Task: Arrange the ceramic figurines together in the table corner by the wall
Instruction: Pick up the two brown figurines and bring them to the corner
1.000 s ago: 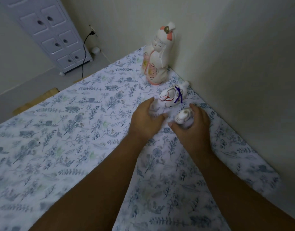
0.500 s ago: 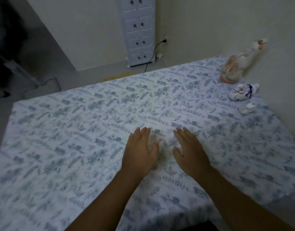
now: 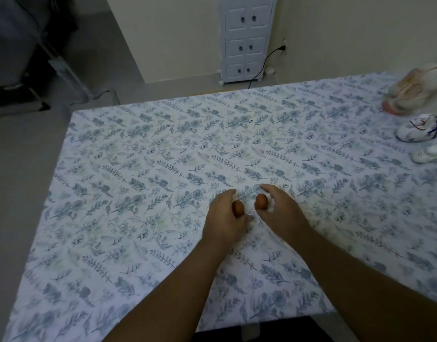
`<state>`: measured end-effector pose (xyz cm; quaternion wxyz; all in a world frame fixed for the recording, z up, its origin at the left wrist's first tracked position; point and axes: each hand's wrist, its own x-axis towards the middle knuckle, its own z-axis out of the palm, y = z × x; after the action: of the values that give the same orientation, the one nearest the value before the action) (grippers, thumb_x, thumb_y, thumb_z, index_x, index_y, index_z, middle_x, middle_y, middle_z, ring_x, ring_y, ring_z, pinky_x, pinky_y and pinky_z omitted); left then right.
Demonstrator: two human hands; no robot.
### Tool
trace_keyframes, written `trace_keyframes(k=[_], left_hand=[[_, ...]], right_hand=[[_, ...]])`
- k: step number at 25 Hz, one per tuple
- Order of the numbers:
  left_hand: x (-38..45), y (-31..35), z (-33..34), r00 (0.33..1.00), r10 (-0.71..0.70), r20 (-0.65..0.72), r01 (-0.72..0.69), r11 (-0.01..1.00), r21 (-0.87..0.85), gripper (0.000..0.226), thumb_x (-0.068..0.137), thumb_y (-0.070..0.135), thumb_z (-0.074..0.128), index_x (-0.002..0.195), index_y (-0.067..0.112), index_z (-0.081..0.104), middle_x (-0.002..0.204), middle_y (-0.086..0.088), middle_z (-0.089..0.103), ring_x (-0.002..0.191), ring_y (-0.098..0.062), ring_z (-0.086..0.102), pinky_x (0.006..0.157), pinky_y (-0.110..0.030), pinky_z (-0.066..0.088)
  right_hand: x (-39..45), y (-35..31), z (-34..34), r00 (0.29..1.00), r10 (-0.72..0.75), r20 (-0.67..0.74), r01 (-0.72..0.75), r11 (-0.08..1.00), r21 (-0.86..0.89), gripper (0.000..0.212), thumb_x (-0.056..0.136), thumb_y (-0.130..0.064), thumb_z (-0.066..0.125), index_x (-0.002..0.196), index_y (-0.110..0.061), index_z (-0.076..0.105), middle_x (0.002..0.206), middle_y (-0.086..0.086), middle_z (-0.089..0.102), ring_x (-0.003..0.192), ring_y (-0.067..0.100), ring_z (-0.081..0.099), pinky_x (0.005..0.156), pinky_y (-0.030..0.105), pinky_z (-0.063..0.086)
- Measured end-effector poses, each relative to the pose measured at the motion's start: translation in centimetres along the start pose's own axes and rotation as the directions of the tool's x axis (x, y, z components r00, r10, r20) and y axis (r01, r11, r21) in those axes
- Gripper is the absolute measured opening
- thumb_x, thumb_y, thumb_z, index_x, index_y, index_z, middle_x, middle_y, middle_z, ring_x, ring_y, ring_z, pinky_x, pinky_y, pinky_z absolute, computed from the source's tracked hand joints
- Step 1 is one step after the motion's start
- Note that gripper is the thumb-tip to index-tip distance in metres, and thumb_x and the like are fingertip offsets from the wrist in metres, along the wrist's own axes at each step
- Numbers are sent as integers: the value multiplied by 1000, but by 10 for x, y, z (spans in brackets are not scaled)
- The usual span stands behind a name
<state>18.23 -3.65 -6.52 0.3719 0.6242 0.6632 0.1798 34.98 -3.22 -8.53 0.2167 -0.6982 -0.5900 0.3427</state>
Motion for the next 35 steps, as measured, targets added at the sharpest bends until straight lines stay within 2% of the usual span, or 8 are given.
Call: trace_keyframes(k=[3, 6, 9, 13, 18, 23, 28, 35], left_hand=[[8, 4, 6, 1000, 1, -6, -2, 997, -72, 30, 78, 10, 77, 102, 20, 63, 87, 2, 65, 81, -15, 61, 65, -26, 48], [14, 16, 20, 998, 62, 23, -60, 993, -100, 24, 79, 6, 73, 91, 23, 62, 81, 3, 66, 75, -13, 61, 64, -27, 52], [28, 55, 53, 976, 212, 53, -204, 972, -119, 19, 82, 6, 69, 91, 23, 66, 83, 6, 66, 78, -13, 63, 69, -26, 56], [50, 139, 119, 909, 394, 137, -376, 916, -143, 27, 81, 6, 75, 102, 22, 73, 95, 13, 68, 91, -9, 64, 83, -28, 55], [78, 247, 224, 800, 538, 266, -509, 843, -176, 36, 81, 9, 79, 116, 15, 72, 115, 0, 73, 105, -16, 67, 94, -33, 54], [100, 321, 323, 702, 613, 363, -582, 787, -204, 36, 82, 6, 76, 118, 9, 70, 111, -10, 73, 102, -22, 68, 91, -34, 55], [112, 344, 381, 669, 625, 403, -596, 775, -211, 42, 79, 5, 79, 120, 8, 68, 112, -10, 73, 102, -19, 66, 85, -16, 46], [117, 333, 388, 686, 611, 396, -569, 789, -230, 48, 78, 16, 84, 123, 14, 68, 109, -4, 74, 98, -12, 67, 89, -19, 52]], right_hand=[[2, -3, 4, 998, 15, -59, -11, 997, 75, 23, 84, -8, 70, 103, -20, 66, 99, 1, 70, 94, 20, 65, 79, 26, 52], [-1, 10, -11, 993, 64, -100, -50, 989, 137, 20, 80, -9, 74, 83, -25, 62, 90, -3, 68, 88, 13, 65, 71, 14, 48], [-7, 48, -56, 963, 174, -208, -123, 964, 236, 27, 79, -11, 74, 74, -31, 57, 91, -2, 66, 89, 14, 66, 80, 31, 57], [-17, 109, -140, 855, 304, -421, -194, 939, 284, 22, 80, -6, 77, 79, -23, 63, 86, -6, 63, 81, 8, 62, 77, 21, 55], [-22, 204, -235, 688, 447, -572, -308, 893, 328, 18, 81, -8, 78, 84, -19, 64, 89, 2, 66, 86, 18, 66, 79, 29, 55], [-26, 281, -286, 570, 547, -613, -363, 837, 410, 11, 85, -15, 75, 95, -14, 70, 94, 1, 66, 91, 21, 68, 81, 34, 57], [-25, 322, -288, 530, 581, -618, -359, 814, 457, 18, 85, -23, 75, 101, -21, 69, 98, 0, 69, 94, 20, 67, 81, 34, 56], [-26, 328, -283, 518, 549, -656, -370, 835, 407, 24, 85, -25, 76, 106, -15, 71, 99, 3, 72, 93, 17, 66, 82, 29, 54]])
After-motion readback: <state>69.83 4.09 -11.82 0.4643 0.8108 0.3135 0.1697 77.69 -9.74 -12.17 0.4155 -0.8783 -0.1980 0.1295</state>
